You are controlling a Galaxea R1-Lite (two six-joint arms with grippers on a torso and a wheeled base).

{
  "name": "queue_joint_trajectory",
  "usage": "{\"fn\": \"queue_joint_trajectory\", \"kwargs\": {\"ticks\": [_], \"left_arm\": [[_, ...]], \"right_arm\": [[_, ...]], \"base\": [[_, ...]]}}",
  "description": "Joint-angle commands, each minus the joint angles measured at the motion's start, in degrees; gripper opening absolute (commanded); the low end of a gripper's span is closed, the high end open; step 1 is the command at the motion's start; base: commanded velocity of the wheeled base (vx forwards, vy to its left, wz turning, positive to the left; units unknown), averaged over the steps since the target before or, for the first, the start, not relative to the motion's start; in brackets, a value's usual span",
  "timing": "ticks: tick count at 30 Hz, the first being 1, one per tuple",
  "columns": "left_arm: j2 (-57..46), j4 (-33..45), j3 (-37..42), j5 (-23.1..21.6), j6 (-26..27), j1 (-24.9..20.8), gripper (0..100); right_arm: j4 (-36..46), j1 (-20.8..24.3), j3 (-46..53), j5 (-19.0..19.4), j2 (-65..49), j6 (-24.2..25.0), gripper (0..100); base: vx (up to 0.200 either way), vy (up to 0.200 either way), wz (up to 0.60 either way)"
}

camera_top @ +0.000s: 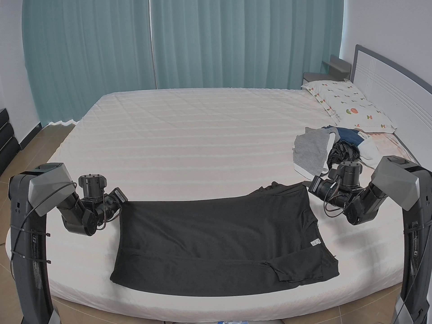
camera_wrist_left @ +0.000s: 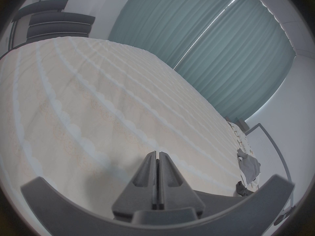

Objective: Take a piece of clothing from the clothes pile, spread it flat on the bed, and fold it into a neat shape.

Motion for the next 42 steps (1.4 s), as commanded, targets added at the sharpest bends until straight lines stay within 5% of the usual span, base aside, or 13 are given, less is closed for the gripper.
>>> {"fn": "queue_joint_trajectory", "kwargs": {"ticks": [1,13,31,42], "left_arm": [[-0.48,-0.75,1.35,-0.02,1.07,0.24,0],[-1.80,-8.39,9.53,-0.55,10.21,0.95,0],[-3.20,-8.39,20.43,-3.27,29.99,2.88,0],[-2.85,-8.04,25.17,-3.36,38.69,2.79,0]], "right_arm": [[-0.61,-0.78,3.57,0.40,-2.99,-0.22,0],[-7.47,-1.57,17.19,3.74,-5.63,-2.33,0],[-17.84,-2.36,37.76,5.76,-4.57,-13.84,0],[-19.86,-2.36,41.54,5.59,-2.20,-14.89,0]], "base": [[0.000,0.000,0.00],[0.000,0.000,0.00],[0.000,0.000,0.00],[0.000,0.000,0.00]]}}
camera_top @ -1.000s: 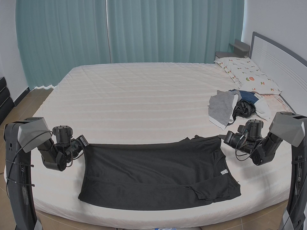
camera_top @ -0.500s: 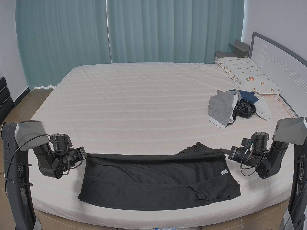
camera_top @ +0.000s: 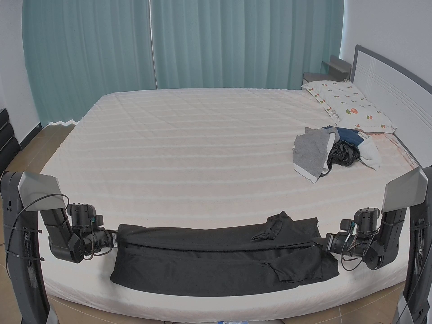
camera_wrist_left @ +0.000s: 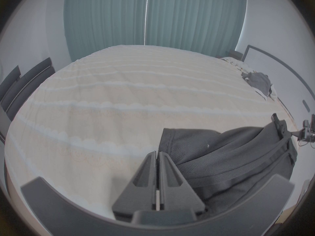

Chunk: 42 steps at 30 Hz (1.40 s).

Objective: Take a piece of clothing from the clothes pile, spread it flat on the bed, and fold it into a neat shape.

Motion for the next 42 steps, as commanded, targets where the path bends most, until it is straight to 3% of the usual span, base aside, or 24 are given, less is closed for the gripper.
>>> {"fn": "queue_joint_trajectory", "kwargs": {"ticks": [1,22,23,33,34,36,42], "left_arm": [[0.53,-0.05,1.50,0.01,1.68,0.07,0],[1.14,-0.48,2.21,-0.08,3.09,-0.20,0],[1.06,-0.48,2.21,-0.08,3.09,-0.20,100],[-3.43,-0.48,3.96,-1.14,2.74,0.33,100],[-6.68,0.13,5.11,-3.77,2.65,1.30,100],[-8.52,0.66,5.81,-4.74,2.91,2.26,100],[-12.21,4.79,6.69,-4.92,4.32,3.76,100]], "right_arm": [[-0.06,-0.06,0.79,0.15,1.42,-0.03,0],[-0.06,-0.06,1.15,0.06,2.21,0.05,0],[-0.15,-0.06,1.15,0.06,2.39,0.14,100],[-0.59,-1.12,1.15,0.41,1.24,0.84,100],[-2.08,-2.00,1.15,0.41,0.45,2.43,100],[-3.14,-2.08,1.15,0.41,-0.34,4.71,100],[-4.90,-2.08,1.06,0.41,-1.04,7.00,100]], "base": [[0.000,0.000,0.00],[0.000,0.000,0.00],[0.000,0.000,0.00],[0.000,0.000,0.00],[0.000,0.000,0.00],[0.000,0.000,0.00],[0.000,0.000,0.00]]}}
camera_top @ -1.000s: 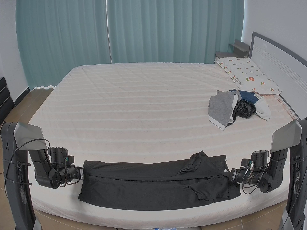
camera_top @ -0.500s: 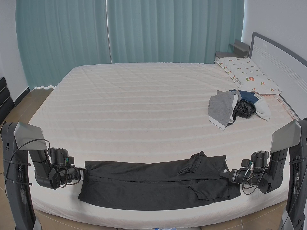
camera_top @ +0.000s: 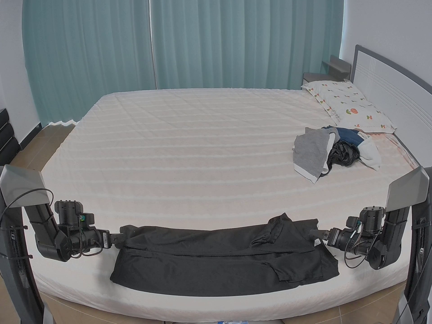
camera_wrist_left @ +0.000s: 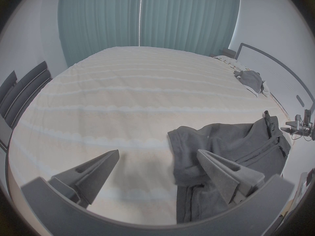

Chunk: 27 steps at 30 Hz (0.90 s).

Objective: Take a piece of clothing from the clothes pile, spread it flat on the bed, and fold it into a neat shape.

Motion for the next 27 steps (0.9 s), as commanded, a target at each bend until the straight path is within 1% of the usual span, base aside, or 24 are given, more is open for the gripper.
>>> {"fn": "queue_joint_trajectory", "kwargs": {"ticks": [1,5,7,8,9,10,11,12,14,15,16,17,18,20,21,22,23,27], "left_arm": [[-5.14,3.74,0.81,-0.37,0.87,1.25,100],[-5.93,6.46,-0.51,-0.55,0.43,1.25,100],[-5.31,6.37,-2.44,-0.55,-1.24,0.98,100],[-5.14,6.46,-3.41,-0.55,-3.70,0.54,100],[-4.96,6.55,-3.94,-0.46,-5.02,0.28,100],[-3.90,6.64,-5.69,-0.46,-10.29,-1.30,100],[-3.82,6.64,-5.96,-0.46,-10.90,-1.48,100],[-2.23,6.81,-8.86,-0.11,-18.38,-3.76,100],[-0.83,7.52,-10.88,-0.11,-23.65,-4.99,100],[-0.83,7.52,-10.88,-0.11,-23.65,-4.99,100],[0.49,10.42,-12.81,-0.37,-25.76,-5.61,100],[0.49,10.42,-12.81,-0.37,-25.76,-5.61,100],[1.11,14.20,-14.22,-0.55,-26.37,-6.05,100],[2.07,17.01,-16.15,-0.55,-28.31,-6.58,100],[2.07,17.10,-16.33,-0.55,-28.48,-6.58,100],[2.34,18.42,-17.74,-0.55,-30.42,-6.58,100],[2.51,19.03,-18.18,-0.63,-31.21,-6.66,100],[3.74,19.47,-18.88,-0.55,-31.47,-6.75,100]], "right_arm": [[-1.19,-0.22,-0.05,0.03,-1.13,0.49,100],[-1.37,-0.22,-0.49,0.03,-1.22,1.45,100],[-1.37,-0.13,-1.19,0.03,-1.13,3.65,100],[-1.19,-0.04,-1.63,0.03,-0.95,4.44,100],[-1.19,0.05,-1.90,0.03,-0.86,4.71,100],[-1.28,0.22,-2.51,-0.06,-0.51,5.06,100],[-1.19,0.22,-2.51,-0.06,-0.42,5.06,100],[-1.19,0.31,-2.95,0.03,0.01,5.23,100],[-1.11,0.31,-3.57,0.03,0.28,5.23,100],[-1.11,0.31,-3.57,0.03,0.28,5.23,100],[-0.40,0.31,-4.45,0.03,0.37,6.02,100],[-0.40,0.31,-4.45,0.03,0.37,6.02,100],[-0.32,0.22,-5.24,0.03,0.63,7.52,100],[-0.32,0.13,-6.12,-0.06,1.16,9.01,100],[-0.32,0.13,-6.12,-0.06,1.25,9.01,100],[-0.32,0.13,-6.38,-0.06,1.51,9.28,100],[-0.32,0.13,-6.38,-0.06,1.51,9.28,100],[-0.32,0.22,-6.47,-0.06,1.60,9.36,100]], "base": [[0.000,0.000,0.00],[0.000,0.000,0.00],[0.000,0.000,0.00],[0.000,0.000,0.00],[0.000,0.000,0.00],[0.000,0.000,0.00],[0.000,0.000,0.00],[0.000,0.000,0.00],[0.000,0.000,0.00],[0.000,0.000,0.00],[0.000,0.000,0.00],[0.000,0.000,0.00],[0.000,0.000,0.00],[0.000,0.000,0.00],[0.000,0.000,0.00],[0.000,0.000,0.00],[0.000,0.000,0.00],[0.000,0.000,0.00]]}}
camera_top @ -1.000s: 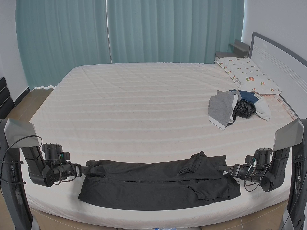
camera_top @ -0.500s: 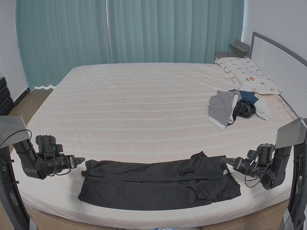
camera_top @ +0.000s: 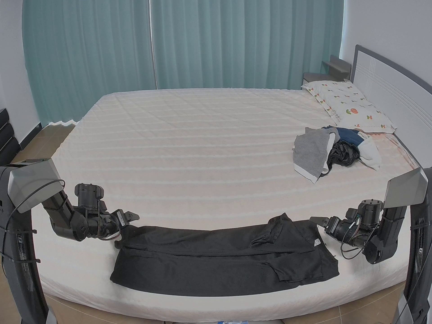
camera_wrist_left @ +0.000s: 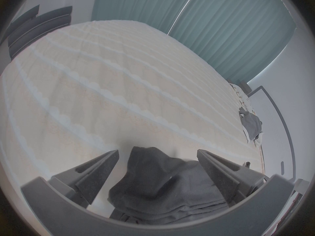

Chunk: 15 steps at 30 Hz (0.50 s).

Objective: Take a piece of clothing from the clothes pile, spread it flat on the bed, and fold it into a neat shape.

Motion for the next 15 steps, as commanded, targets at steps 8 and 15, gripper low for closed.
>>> {"fn": "queue_joint_trajectory", "kwargs": {"ticks": [8,15], "left_arm": [[4.98,-0.14,-4.09,0.87,-0.63,-1.39,100],[4.89,-0.14,-4.97,1.92,-4.14,-0.86,0]], "right_arm": [[0.01,0.05,-1.18,0.02,1.18,0.16,100],[0.01,0.05,-1.88,0.02,1.27,0.25,100]], "base": [[0.000,0.000,0.00],[0.000,0.000,0.00]]}}
